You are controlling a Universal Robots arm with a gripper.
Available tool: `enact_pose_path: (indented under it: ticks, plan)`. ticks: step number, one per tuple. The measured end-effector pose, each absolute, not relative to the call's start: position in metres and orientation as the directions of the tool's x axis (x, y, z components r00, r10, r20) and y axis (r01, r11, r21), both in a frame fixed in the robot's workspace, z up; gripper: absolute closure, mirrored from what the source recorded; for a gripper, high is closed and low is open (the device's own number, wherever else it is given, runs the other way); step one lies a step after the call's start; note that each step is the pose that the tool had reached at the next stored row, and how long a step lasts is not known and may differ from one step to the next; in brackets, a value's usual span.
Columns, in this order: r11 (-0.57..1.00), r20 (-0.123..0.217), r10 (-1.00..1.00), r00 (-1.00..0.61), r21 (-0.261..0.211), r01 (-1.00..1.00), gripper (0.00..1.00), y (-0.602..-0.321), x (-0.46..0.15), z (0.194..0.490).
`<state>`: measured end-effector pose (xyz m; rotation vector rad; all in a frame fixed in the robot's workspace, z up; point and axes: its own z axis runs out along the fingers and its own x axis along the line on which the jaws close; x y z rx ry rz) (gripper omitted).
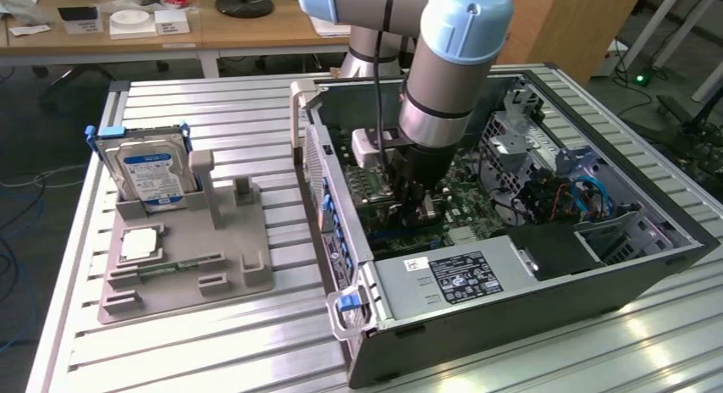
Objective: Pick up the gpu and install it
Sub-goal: 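Insert the gpu into the slot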
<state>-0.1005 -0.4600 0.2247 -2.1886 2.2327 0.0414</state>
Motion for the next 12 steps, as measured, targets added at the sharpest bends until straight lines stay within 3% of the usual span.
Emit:
enact_pose_path:
  ticks: [12]
  plan:
    - [0.02, -0.03, -0.999, -0.02, 0.008, -1.0, 0.72, -0.4601, -0.1011, 0.2205]
